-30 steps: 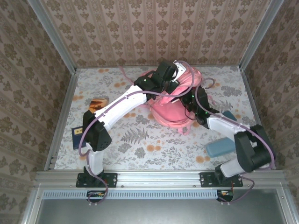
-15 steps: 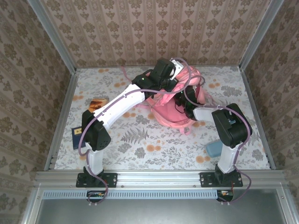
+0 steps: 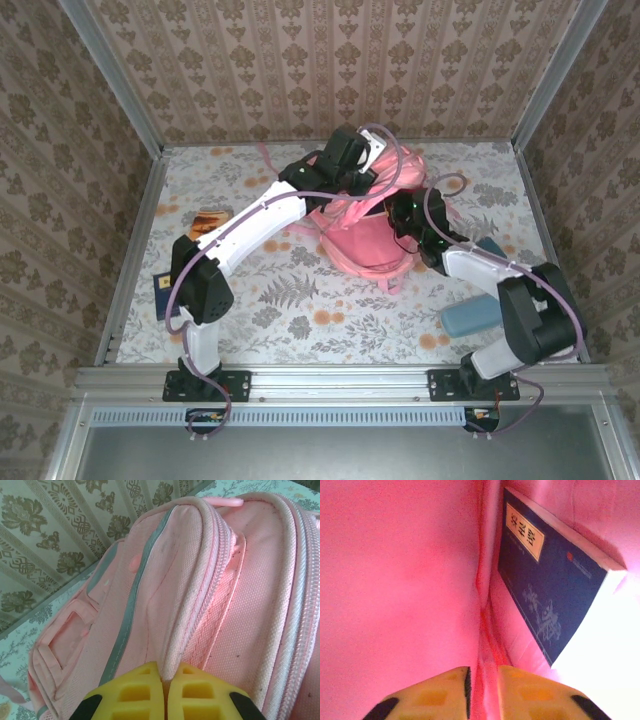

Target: Pack the student bag

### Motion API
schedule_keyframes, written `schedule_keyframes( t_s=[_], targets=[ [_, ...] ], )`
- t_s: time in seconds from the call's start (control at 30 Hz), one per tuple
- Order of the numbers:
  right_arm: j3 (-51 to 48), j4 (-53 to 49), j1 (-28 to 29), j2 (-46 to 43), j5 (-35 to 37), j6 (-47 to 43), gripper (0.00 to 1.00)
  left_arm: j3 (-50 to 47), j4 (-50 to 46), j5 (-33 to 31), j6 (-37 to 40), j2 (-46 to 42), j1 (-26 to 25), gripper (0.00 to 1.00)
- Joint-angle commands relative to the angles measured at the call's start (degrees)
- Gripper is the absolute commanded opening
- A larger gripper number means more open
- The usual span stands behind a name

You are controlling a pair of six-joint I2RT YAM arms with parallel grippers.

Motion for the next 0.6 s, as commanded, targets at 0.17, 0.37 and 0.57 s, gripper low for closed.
schedule_keyframes(
  t_s=[0.17, 0.37, 0.57],
  targets=[
    [-6.79, -18.14, -0.32, -14.84, -1.91, -2.11, 0.09, -5.12, 7.99, -0.94, -3.62, -4.83, 2.54, 0.00],
    [-6.42, -35.49, -0.43, -26.32, 4.80, -15.65, 0.18, -12.73, 6.49, 4.75, -8.20, -6.50, 4.46, 0.14],
    [-2.00, -45.69, -0.44, -31.69, 9.27, -29.31, 0.53, -23.16, 4.58, 4.58, -18.09, -12.42, 9.15, 0.77]
  ],
)
